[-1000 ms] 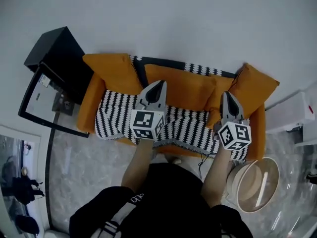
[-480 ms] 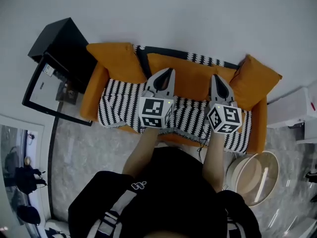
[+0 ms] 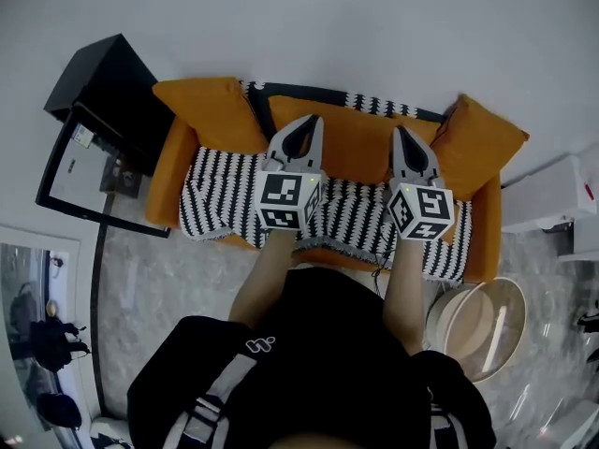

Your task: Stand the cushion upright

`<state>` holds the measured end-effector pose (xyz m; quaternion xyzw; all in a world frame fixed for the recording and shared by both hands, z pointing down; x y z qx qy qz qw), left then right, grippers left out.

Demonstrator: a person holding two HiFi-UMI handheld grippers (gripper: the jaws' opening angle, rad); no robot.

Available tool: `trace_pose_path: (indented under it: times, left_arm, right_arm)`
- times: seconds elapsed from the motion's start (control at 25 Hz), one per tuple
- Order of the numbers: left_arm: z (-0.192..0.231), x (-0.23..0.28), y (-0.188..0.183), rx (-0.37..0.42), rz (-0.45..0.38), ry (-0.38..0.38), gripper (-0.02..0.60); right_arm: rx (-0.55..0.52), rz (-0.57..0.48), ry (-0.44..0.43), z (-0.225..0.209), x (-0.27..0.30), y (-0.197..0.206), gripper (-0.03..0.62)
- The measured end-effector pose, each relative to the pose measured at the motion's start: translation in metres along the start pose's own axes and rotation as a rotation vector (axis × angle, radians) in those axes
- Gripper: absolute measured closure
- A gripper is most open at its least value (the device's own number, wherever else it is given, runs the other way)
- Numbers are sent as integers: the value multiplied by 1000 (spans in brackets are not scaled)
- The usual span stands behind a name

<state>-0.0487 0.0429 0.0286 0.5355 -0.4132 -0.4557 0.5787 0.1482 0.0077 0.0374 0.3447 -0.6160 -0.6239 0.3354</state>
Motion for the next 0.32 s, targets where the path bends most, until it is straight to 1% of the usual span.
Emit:
trace_pose_path:
  times: [0.32]
  left_arm:
    - [9,6,2,-8,-4,-18,571]
  right_arm:
    - [-1,9,-24,2,10,5,583]
Point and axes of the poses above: the fingertips, and each gripper's own axes: x forward along the fingers, z to its left, y out of its underside, the point moved 6 cm from there along -x, backward along the fingers, and after that the axes turned 3 degrees about -x, right-handed, at the moved point
